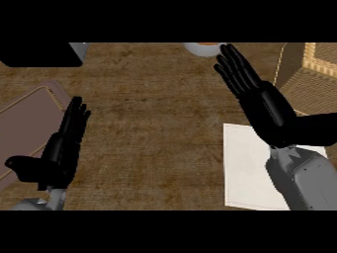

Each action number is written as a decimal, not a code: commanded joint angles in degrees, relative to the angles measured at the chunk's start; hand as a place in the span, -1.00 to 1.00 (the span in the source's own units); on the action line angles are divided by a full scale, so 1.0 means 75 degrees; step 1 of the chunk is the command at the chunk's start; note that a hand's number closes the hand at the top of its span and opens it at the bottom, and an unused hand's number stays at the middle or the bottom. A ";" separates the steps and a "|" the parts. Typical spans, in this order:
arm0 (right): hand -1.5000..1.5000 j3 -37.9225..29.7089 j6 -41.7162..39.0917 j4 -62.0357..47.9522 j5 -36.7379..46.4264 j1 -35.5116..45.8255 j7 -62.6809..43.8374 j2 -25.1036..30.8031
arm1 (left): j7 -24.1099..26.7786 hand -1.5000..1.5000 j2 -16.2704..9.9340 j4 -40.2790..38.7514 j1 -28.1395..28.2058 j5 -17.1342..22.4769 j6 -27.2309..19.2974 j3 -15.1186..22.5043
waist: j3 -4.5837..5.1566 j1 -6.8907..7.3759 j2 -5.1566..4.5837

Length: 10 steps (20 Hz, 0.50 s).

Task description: Pick the eggplant from the placemat and place it in the basket

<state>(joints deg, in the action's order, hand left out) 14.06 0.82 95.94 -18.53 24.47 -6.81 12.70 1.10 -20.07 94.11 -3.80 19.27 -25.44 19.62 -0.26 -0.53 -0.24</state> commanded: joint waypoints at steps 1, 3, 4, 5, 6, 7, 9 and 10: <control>1.00 -0.0872 -0.1129 -0.0414 -0.0715 0.0039 0.0248 0.0446 | -0.0294 0.00 -0.0155 -0.0432 -0.0270 0.0000 0.0410 -0.0416 | 0.0033 0.0074 0.0021; 1.00 -0.1736 -0.2472 -0.1841 -0.1678 0.0248 0.1150 0.1130 | -0.0661 0.00 -0.0724 -0.0407 -0.0375 -0.0131 0.0332 -0.0374 | 0.0001 0.0231 -0.0109; 1.00 -0.2013 -0.2964 -0.1970 -0.2100 0.0402 0.1012 0.1464 | -0.0709 0.00 -0.0931 -0.0555 -0.0321 0.0109 0.0585 -0.0600 | -0.0005 0.0273 -0.0157; 1.00 -0.2187 -0.3261 -0.2350 -0.2271 0.0586 0.1010 0.1643 | -0.0833 0.00 -0.1178 -0.0630 -0.0486 0.0027 0.0640 -0.0685 | -0.0018 0.0347 -0.0219; 1.00 -0.2343 -0.3653 -0.2508 -0.2488 0.0572 0.1083 0.1852 | -0.0923 0.00 -0.1415 -0.0797 -0.0545 -0.0064 0.0679 -0.0763 | -0.0035 0.0329 -0.0272; 1.00 -0.0750 -0.4387 -0.1111 -0.0524 0.0821 0.1446 0.2453 | -0.0890 0.00 -0.0964 -0.0710 -0.0307 0.0045 0.0673 -0.0378 | 0.0006 0.0402 -0.0172; -1.00 -0.0387 -0.5293 -0.1309 -0.0159 0.0301 0.2361 0.2444 | -0.0924 0.00 -0.1186 -0.0969 -0.0362 0.0154 0.0883 -0.0601 | -0.0008 0.0312 -0.0194; -1.00 -0.0276 -0.5261 -0.0995 0.0510 0.0225 0.2854 0.2558 | -0.1005 0.00 -0.1303 -0.1159 -0.0470 0.0220 0.0971 -0.0741 | -0.0002 0.0140 -0.0138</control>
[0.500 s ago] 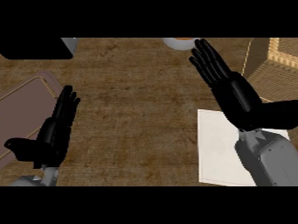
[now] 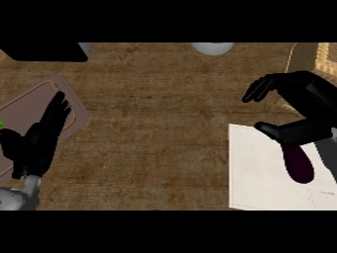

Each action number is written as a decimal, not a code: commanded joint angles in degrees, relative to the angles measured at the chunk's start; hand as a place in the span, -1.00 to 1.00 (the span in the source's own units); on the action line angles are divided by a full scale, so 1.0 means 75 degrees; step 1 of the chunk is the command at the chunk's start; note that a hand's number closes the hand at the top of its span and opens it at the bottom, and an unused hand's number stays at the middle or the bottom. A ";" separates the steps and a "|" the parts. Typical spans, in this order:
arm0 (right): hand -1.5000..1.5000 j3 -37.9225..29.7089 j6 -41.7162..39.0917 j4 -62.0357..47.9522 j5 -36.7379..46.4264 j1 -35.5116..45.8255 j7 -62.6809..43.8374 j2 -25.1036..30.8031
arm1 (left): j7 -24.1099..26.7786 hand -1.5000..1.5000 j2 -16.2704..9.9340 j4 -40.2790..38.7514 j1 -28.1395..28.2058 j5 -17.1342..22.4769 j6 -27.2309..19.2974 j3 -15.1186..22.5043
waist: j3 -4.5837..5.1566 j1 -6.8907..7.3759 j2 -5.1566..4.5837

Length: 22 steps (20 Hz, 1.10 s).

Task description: Pick the eggplant from the placemat and place it in the basket

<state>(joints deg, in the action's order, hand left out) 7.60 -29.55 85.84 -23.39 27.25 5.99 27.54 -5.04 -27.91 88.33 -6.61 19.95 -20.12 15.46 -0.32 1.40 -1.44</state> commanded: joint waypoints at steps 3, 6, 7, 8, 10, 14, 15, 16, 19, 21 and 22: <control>-1.00 0.0922 -0.0408 0.0372 0.2622 -0.1192 0.2725 -0.0166 | -0.0428 0.00 -0.0430 -0.0851 -0.0516 0.0340 0.0678 -0.0525 | 0.0030 -0.0246 0.0145; -1.00 0.0925 0.0244 0.0296 0.3404 -0.1360 0.2797 -0.0242 | -0.0286 0.00 -0.0418 -0.1160 -0.0491 0.0556 0.1200 -0.0881 | 0.0042 -0.0211 0.0183; -1.00 0.0916 0.0361 0.0651 0.3310 -0.1325 0.2069 -0.0241 | -0.0069 0.00 -0.0237 -0.1526 -0.0458 0.0282 0.1111 -0.0780 | 0.0046 -0.0236 0.0190; -1.00 0.0648 0.0027 -0.0019 0.2806 -0.0274 0.1182 -0.0381 | -0.0053 0.00 -0.0244 -0.1646 -0.0693 0.0285 0.1353 -0.0841 | 0.0048 -0.0175 0.0179; -1.00 0.0599 -0.0110 0.0781 0.2451 -0.0142 -0.0186 -0.0048 | -0.0263 0.00 -0.0228 -0.1404 -0.0659 0.0260 0.1186 -0.0760 | 0.0055 -0.0218 0.0207; -1.00 0.0683 -0.0721 0.1016 0.3105 0.0566 -0.1314 0.1258 | 0.0094 0.00 -0.0454 -0.1477 -0.0291 0.0349 0.1442 -0.0923 | 0.0081 -0.0177 0.0247; -1.00 0.0659 -0.0895 0.0941 0.3289 0.0905 -0.1477 0.1516 | -0.0425 0.00 -0.0384 -0.1328 -0.0689 0.0338 0.1229 -0.0843 | 0.0069 -0.0190 0.0237; -1.00 0.0652 -0.0916 0.0903 0.3707 0.1420 -0.1718 0.1827 | -0.0400 0.00 -0.0274 -0.1407 -0.0702 0.0332 0.1239 -0.0760 | 0.0084 -0.0136 0.0226; -1.00 0.0708 -0.1110 0.0752 0.4501 0.1798 -0.2279 0.2475 | -0.0553 0.00 -0.0459 -0.1267 -0.0883 0.0333 0.1272 -0.0884 | 0.0066 -0.0113 0.0226; -1.00 0.0360 -0.1576 0.0180 0.4164 0.2550 -0.2732 0.2564 | -0.0466 0.00 -0.0171 -0.1635 -0.1004 0.0244 0.1229 -0.0807 | 0.0064 -0.0121 0.0176; -1.00 0.0261 -0.2071 -0.0255 0.3932 0.2969 -0.2872 0.2700 | -0.0397 0.00 -0.0268 -0.1462 -0.0882 0.0207 0.1294 -0.0832 | 0.0063 -0.0029 0.0178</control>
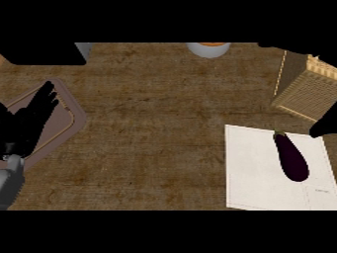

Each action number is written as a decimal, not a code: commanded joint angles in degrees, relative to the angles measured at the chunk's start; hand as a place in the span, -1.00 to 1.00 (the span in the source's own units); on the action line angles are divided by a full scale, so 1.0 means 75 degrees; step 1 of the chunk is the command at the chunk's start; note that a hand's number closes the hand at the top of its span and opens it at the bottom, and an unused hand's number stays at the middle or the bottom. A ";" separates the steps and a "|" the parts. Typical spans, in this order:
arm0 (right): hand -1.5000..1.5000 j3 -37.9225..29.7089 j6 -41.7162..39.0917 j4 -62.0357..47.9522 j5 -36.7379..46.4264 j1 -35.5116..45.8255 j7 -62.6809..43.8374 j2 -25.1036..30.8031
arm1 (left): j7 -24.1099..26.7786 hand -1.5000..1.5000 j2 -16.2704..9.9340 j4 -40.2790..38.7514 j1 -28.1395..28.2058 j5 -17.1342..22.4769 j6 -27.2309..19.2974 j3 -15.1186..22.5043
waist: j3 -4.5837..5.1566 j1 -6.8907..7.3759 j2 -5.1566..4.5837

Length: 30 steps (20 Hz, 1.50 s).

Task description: Pick the eggplant from the placemat and place it in the basket

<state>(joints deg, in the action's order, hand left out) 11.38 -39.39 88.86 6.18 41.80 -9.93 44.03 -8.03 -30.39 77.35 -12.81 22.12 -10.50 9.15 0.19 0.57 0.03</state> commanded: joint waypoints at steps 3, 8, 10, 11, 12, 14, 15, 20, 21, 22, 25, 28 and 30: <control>-1.00 0.0112 -0.1800 -0.1330 0.0057 0.1323 -0.0381 0.0617 | 0.0305 0.00 0.0222 0.0006 0.0240 -0.0235 0.0031 0.0050 | -0.0015 0.0090 -0.0026; -1.00 0.0086 -0.3527 -0.2499 -0.0434 0.2064 -0.0096 0.0909 | -0.0245 0.00 0.0303 0.0190 -0.0010 -0.0120 0.0030 -0.0005 | -0.0018 0.0084 -0.0035; -1.00 0.0014 -0.3513 -0.2496 -0.0106 0.1554 0.0626 0.1162 | -0.0010 0.00 0.0313 0.0286 0.0206 -0.0437 -0.0122 0.0007 | -0.0027 0.0048 -0.0033; -1.00 0.0001 -0.3638 -0.2918 -0.0010 0.1934 0.0804 0.1087 | -0.0023 0.00 0.0479 -0.0077 -0.0081 -0.0397 -0.0072 -0.0034 | -0.0024 0.0062 -0.0057; -1.00 0.0011 -0.3363 -0.2890 0.0016 0.1530 0.0901 0.0911 | -0.0054 0.00 -0.0080 0.0021 -0.0018 -0.0053 0.0483 -0.0485 | -0.0026 0.0056 -0.0042; -1.00 -0.0248 -0.3653 -0.3242 -0.0219 0.1525 0.1160 0.1133 | -0.0289 0.00 0.0191 0.0085 -0.0136 -0.0212 0.0161 -0.0355 | -0.0028 0.0029 -0.0037; -1.00 -0.0430 -0.3947 -0.3050 -0.0452 0.1482 0.1307 0.1435 | 0.0048 0.00 0.0306 -0.0198 -0.0027 -0.0288 0.0262 -0.0345 | -0.0024 -0.0039 -0.0024; -1.00 -0.0981 -0.2872 -0.3206 -0.0204 0.0537 0.2364 0.1468 | 0.0035 0.00 0.0449 -0.0122 0.0002 -0.0477 0.0187 -0.0347 | -0.0034 -0.0046 -0.0036; -1.00 -0.0994 -0.2836 -0.2726 -0.0103 -0.0060 0.2738 0.1697 | 0.0011 0.00 0.0305 0.0055 0.0198 -0.0385 0.0346 -0.0456 | -0.0037 -0.0088 -0.0011; -1.00 -0.0819 -0.2548 -0.2861 0.0067 0.0136 0.2498 0.1173 | 0.0376 0.00 0.0445 -0.0297 0.0333 -0.0502 0.0445 -0.0436 | -0.0029 -0.0031 -0.0028; -1.00 -0.0755 -0.2233 -0.2434 0.0456 -0.0782 0.3107 0.1238 | -0.0074 0.00 0.0309 0.0454 0.0548 -0.0404 0.0429 -0.0547 | -0.0035 -0.0016 -0.0011; -1.00 -0.0643 -0.1351 -0.2277 0.0985 -0.1619 0.3835 0.1014 | -0.0315 0.00 0.0460 0.0244 0.0080 -0.0526 0.0356 -0.0501 | -0.0040 -0.0074 -0.0017; -1.00 -0.0720 -0.1040 -0.2188 0.1144 -0.1801 0.4017 0.0874 | -0.0401 0.00 0.0526 0.0303 0.0091 -0.0596 0.0298 -0.0584 | -0.0035 -0.0065 -0.0010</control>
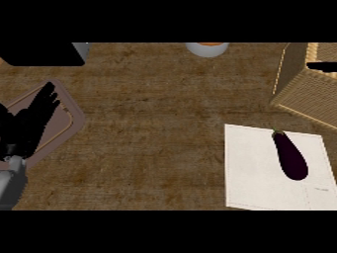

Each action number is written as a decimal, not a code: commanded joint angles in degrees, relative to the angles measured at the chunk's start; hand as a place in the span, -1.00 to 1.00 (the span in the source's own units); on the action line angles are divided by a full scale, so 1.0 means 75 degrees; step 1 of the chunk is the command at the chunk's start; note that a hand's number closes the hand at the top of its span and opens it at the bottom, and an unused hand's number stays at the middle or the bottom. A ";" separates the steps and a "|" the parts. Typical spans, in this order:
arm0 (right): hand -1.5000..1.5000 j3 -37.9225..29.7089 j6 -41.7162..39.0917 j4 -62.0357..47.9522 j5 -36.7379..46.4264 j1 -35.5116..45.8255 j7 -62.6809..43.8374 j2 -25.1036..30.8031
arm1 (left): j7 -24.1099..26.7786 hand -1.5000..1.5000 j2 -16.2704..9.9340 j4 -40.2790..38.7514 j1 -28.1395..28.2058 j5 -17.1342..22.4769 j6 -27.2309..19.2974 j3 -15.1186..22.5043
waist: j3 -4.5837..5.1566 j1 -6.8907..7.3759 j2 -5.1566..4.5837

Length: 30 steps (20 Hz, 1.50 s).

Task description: Pick the eggplant from the placemat and place it in the basket

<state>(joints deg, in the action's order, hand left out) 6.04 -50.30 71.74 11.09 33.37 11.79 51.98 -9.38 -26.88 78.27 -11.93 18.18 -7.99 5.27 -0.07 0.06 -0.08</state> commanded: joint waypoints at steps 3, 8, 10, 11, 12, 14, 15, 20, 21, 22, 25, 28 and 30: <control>-1.00 0.0166 0.1159 -0.0214 0.0856 -0.0938 0.1273 -0.0766 | -0.0456 0.00 -0.0187 0.0427 0.0135 0.0040 0.0222 -0.0261 | 0.0001 0.0051 0.0007; -1.00 0.0103 0.1373 -0.0376 0.0818 -0.1106 0.1201 -0.1523 | -0.0239 0.00 0.0254 -0.0073 -0.0270 -0.0293 0.0190 -0.0243 | 0.0008 -0.0002 0.0010; -1.00 0.0265 0.1638 -0.1046 0.1189 -0.0980 0.1471 -0.1885 | 0.0356 0.00 0.0301 -0.0602 -0.0168 -0.0341 0.0527 -0.0376 | 0.0009 0.0022 -0.0006; -1.00 0.0324 0.1860 -0.0821 0.1632 -0.1201 0.1647 -0.1822 | 0.0074 0.00 0.0108 0.0044 0.0304 -0.0346 0.0559 -0.0524 | 0.0008 0.0037 0.0010; -1.00 0.0645 0.2144 -0.1293 0.1986 -0.1057 0.1783 -0.2072 | 0.0109 0.00 0.0452 -0.0214 -0.0060 -0.0519 0.0179 -0.0380 | 0.0006 0.0051 -0.0006; -1.00 0.0653 0.1951 -0.0938 0.2208 -0.1207 0.1621 -0.1914 | -0.0335 0.00 0.0455 -0.0179 -0.0289 -0.0537 0.0251 -0.0429 | 0.0008 0.0014 0.0006; -1.00 0.0499 0.1814 -0.1293 0.2301 -0.0940 0.1718 -0.1939 | 0.0138 0.00 0.0635 -0.0448 -0.0285 -0.0780 0.0279 -0.0417 | 0.0009 0.0020 0.0001; -1.00 0.0834 0.2312 -0.2059 0.3193 -0.1061 0.2487 -0.1936 | -0.0617 0.00 0.0575 -0.0206 -0.0647 -0.0752 0.0318 -0.0582 | 0.0006 0.0015 -0.0002; -1.00 0.1045 0.2739 -0.3027 0.3549 -0.0452 0.2398 -0.2506 | -0.0355 0.00 0.0528 -0.0053 -0.0310 -0.0803 0.0389 -0.0559 | 0.0003 0.0116 -0.0022; -1.00 0.0825 0.2327 -0.2548 0.3497 -0.0588 0.2410 -0.2345 | -0.0145 0.00 0.0667 -0.0288 -0.0195 -0.0837 0.0534 -0.0712 | 0.0008 0.0041 -0.0001; -1.00 0.0665 0.2571 -0.3396 0.3697 -0.0558 0.3608 -0.1848 | -0.0243 0.00 0.0648 0.0018 -0.0110 -0.0880 0.0627 -0.0711 | 0.0004 0.0076 -0.0008; -1.00 0.0562 0.2060 -0.2930 0.3685 -0.0330 0.3016 -0.2117 | 0.0175 0.00 0.0601 -0.0500 -0.0072 -0.0733 0.1150 -0.1098 | 0.0010 0.0029 0.0002; -1.00 0.0534 0.2028 -0.2903 0.3661 -0.0445 0.3102 -0.2091 | -0.0659 0.00 0.0960 0.0228 -0.0174 -0.1268 0.0298 -0.0672 | 0.0007 0.0026 0.0005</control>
<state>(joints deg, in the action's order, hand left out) 10.91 -31.85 51.64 37.73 28.88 31.29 35.83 -11.68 -21.57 78.99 -11.97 11.31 -3.33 -0.73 0.01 0.35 -0.03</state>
